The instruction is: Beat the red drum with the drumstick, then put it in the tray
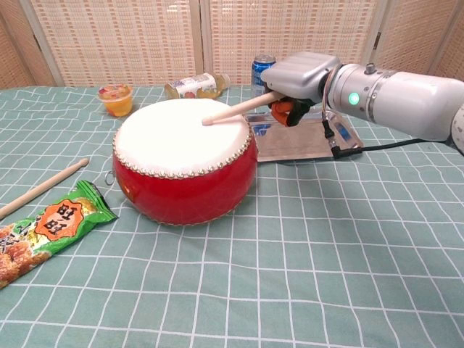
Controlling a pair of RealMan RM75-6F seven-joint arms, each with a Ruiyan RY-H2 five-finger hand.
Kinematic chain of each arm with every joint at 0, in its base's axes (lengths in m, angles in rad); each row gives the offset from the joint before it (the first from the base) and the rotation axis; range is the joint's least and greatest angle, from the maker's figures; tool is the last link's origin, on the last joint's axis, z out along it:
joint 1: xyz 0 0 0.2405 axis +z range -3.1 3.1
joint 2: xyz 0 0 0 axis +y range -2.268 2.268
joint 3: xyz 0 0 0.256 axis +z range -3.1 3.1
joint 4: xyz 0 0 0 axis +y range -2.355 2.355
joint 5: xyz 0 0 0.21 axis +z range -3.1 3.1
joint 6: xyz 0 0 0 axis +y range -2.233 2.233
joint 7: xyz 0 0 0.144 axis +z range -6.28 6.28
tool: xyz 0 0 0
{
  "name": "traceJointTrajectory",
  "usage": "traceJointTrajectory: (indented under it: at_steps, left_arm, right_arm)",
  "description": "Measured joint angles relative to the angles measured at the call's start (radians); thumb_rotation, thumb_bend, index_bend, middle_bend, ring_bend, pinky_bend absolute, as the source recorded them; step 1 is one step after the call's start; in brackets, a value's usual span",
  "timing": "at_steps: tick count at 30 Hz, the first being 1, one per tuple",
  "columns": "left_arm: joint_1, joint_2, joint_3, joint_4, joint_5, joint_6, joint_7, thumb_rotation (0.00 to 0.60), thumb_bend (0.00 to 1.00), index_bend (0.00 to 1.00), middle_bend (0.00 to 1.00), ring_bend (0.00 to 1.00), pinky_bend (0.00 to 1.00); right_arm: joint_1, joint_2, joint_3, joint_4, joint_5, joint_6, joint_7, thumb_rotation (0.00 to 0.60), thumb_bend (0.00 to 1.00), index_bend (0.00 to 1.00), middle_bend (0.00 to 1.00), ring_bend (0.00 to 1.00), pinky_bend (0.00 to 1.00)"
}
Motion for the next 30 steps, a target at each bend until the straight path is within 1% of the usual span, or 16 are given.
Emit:
traceJointTrajectory:
  at_steps: [2, 4, 6, 8, 10, 13, 17, 21, 23, 26, 29, 30]
  left_arm:
    - [0.0, 0.001, 0.0, 0.001, -0.001, 0.0, -0.001, 0.6, 0.37, 0.01, 0.0, 0.0, 0.01]
    - [0.001, 0.001, 0.0, 0.001, -0.001, 0.0, -0.001, 0.6, 0.37, 0.01, 0.0, 0.0, 0.01]
    - [0.001, 0.0, 0.001, 0.001, -0.001, 0.0, -0.002, 0.6, 0.37, 0.01, 0.0, 0.0, 0.01]
    - [0.001, -0.002, 0.001, 0.002, -0.001, -0.002, -0.002, 0.6, 0.37, 0.01, 0.0, 0.0, 0.01]
    - [0.001, -0.002, 0.001, 0.002, -0.001, -0.002, -0.001, 0.6, 0.37, 0.01, 0.0, 0.0, 0.01]
    - [0.001, -0.001, 0.001, 0.002, -0.002, -0.002, -0.001, 0.6, 0.37, 0.01, 0.0, 0.0, 0.01]
    - [0.0, -0.001, 0.001, 0.0, -0.001, -0.003, 0.0, 0.6, 0.37, 0.01, 0.0, 0.0, 0.01]
    - [-0.001, -0.003, 0.001, 0.001, 0.002, -0.003, 0.0, 0.6, 0.37, 0.01, 0.0, 0.0, 0.01]
    - [-0.001, -0.003, 0.001, 0.002, 0.001, -0.002, -0.003, 0.6, 0.37, 0.01, 0.0, 0.0, 0.01]
    - [0.0, -0.003, -0.001, 0.005, 0.001, 0.002, -0.006, 0.6, 0.37, 0.01, 0.0, 0.0, 0.01]
    - [0.001, -0.002, 0.0, 0.008, 0.004, 0.006, -0.01, 0.6, 0.37, 0.01, 0.0, 0.0, 0.01]
    - [0.001, -0.002, 0.0, 0.009, 0.005, 0.007, -0.011, 0.6, 0.37, 0.01, 0.0, 0.0, 0.01]
  right_arm:
    - [-0.01, 0.003, 0.023, -0.01, -0.013, 0.011, 0.086, 0.6, 0.61, 1.0, 1.0, 1.0, 1.0]
    - [-0.022, 0.006, 0.047, -0.016, -0.036, 0.02, 0.221, 0.6, 0.61, 1.0, 1.0, 1.0, 1.0]
    - [-0.026, 0.008, 0.054, -0.015, -0.05, 0.021, 0.311, 0.6, 0.61, 1.0, 1.0, 1.0, 1.0]
    - [-0.029, 0.007, 0.055, -0.01, -0.065, 0.02, 0.369, 0.6, 0.61, 1.0, 1.0, 1.0, 1.0]
    - [-0.029, 0.006, 0.049, 0.0, -0.082, 0.015, 0.392, 0.6, 0.61, 1.0, 1.0, 1.0, 1.0]
    - [-0.025, 0.0, 0.033, 0.023, -0.102, 0.006, 0.34, 0.6, 0.61, 1.0, 1.0, 1.0, 1.0]
    - [-0.017, -0.009, 0.008, 0.051, -0.107, -0.009, 0.17, 0.6, 0.61, 1.0, 1.0, 1.0, 1.0]
    - [-0.007, -0.013, -0.007, 0.055, -0.062, -0.022, -0.021, 0.6, 0.61, 1.0, 1.0, 1.0, 1.0]
    - [-0.007, -0.013, -0.004, 0.048, -0.037, -0.016, -0.065, 0.6, 0.61, 1.0, 1.0, 1.0, 1.0]
    - [-0.016, -0.014, 0.014, 0.033, -0.033, 0.008, -0.058, 0.6, 0.61, 1.0, 1.0, 1.0, 1.0]
    - [-0.033, -0.016, 0.044, 0.017, -0.046, 0.037, 0.047, 0.6, 0.61, 1.0, 1.0, 1.0, 1.0]
    - [-0.041, -0.016, 0.056, 0.012, -0.053, 0.047, 0.109, 0.6, 0.61, 1.0, 1.0, 1.0, 1.0]
